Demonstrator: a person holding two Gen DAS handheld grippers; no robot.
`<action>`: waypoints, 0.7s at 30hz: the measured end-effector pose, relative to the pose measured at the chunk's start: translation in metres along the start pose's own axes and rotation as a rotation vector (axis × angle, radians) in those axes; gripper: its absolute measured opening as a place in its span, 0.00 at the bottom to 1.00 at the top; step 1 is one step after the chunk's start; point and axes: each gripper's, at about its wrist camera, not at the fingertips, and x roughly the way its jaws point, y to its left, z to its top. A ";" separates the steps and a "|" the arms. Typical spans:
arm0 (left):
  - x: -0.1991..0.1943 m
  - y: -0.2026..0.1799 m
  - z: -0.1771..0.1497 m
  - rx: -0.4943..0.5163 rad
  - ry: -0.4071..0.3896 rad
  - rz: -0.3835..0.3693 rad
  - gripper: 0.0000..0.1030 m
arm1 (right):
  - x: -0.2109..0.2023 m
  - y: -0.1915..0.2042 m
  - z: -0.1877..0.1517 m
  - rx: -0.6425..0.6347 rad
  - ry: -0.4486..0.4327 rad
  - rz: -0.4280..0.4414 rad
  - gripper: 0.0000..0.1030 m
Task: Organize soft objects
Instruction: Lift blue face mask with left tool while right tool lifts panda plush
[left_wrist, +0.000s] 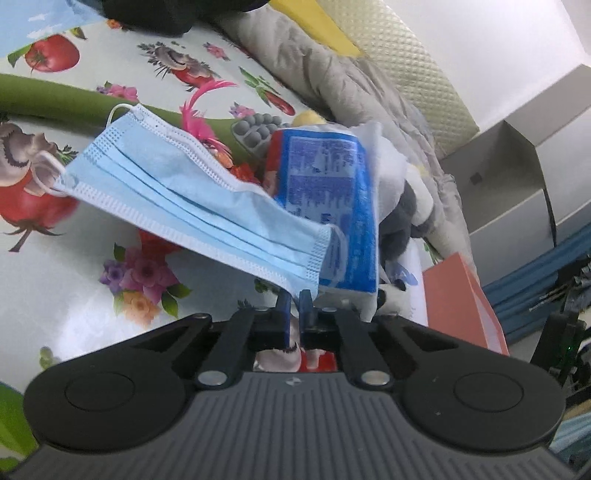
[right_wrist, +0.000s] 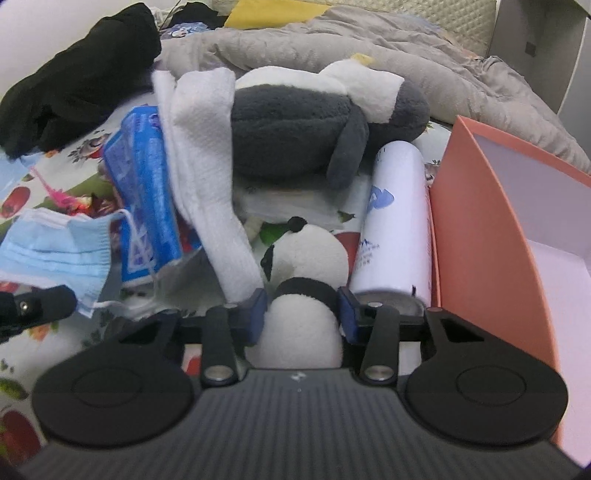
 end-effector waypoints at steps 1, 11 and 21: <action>-0.003 -0.001 -0.001 0.008 0.002 -0.004 0.04 | -0.005 0.000 -0.003 0.003 -0.001 0.002 0.43; -0.044 -0.007 -0.018 0.088 0.015 -0.037 0.03 | -0.053 0.010 -0.036 0.009 0.009 0.006 0.43; -0.082 -0.012 -0.051 0.170 0.109 -0.096 0.03 | -0.095 0.022 -0.072 0.029 0.009 0.003 0.43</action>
